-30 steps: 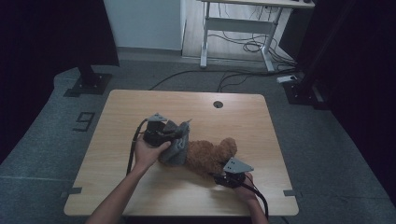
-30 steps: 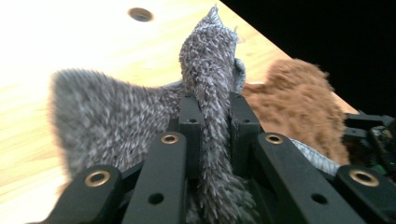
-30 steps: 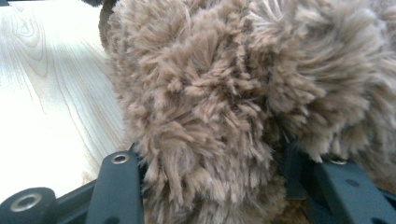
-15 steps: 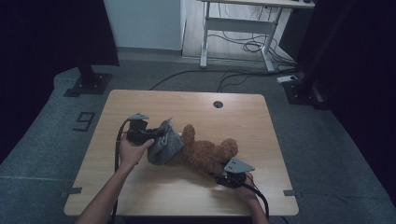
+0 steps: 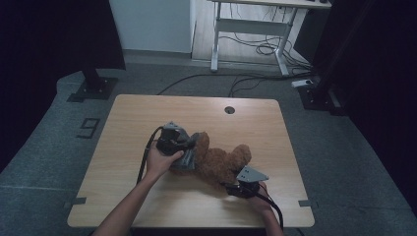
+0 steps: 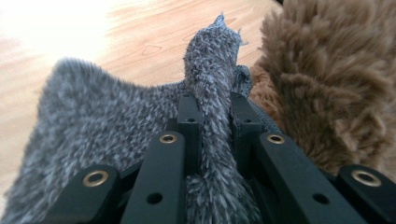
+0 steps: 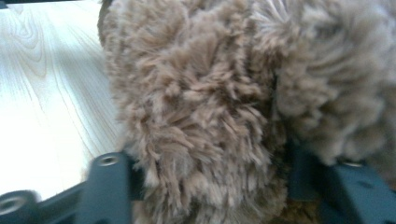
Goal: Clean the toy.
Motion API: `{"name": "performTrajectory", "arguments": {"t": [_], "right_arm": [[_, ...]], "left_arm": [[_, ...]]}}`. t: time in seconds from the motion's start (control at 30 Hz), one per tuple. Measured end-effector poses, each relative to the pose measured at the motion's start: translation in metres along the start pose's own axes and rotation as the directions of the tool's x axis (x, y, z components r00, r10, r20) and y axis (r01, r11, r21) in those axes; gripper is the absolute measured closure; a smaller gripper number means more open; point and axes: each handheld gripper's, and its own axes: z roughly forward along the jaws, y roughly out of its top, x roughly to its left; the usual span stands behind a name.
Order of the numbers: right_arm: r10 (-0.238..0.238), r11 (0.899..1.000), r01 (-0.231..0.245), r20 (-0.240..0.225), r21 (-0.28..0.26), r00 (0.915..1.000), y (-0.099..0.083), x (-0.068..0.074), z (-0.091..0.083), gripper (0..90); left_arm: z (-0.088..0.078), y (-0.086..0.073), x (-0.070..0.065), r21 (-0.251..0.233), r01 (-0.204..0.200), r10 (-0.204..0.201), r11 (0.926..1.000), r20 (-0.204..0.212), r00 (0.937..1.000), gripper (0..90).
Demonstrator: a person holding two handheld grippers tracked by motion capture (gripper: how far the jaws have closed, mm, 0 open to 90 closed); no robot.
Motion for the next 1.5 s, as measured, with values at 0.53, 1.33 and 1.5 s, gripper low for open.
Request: {"name": "performTrajectory", "arguments": {"t": [0.53, 1.33, 1.5], "right_arm": [[0.261, 0.95, -0.258, -0.008, -0.177, 0.9654, 0.039, -0.028, -0.081, 13.6], [0.281, 0.944, -0.249, -0.13, 0.218, 0.9508, 0.04, 0.005, -0.019, 10.9], [0.229, 0.948, -0.211, -0.047, 0.239, 0.9723, 0.031, 0.015, -0.01, 16.1]], "left_arm": [[-0.023, -0.046, -0.01, -0.109, 0.003, 0.004, 0.9941, 0.061, 0.9982, 78.3], [-0.029, -0.073, -0.027, -0.097, -0.013, 0.025, 0.9952, 0.127, 0.9916, 78.5], [-0.025, -0.073, -0.028, -0.087, -0.009, 0.021, 0.9961, 0.134, 0.9908, 78.6]]}}
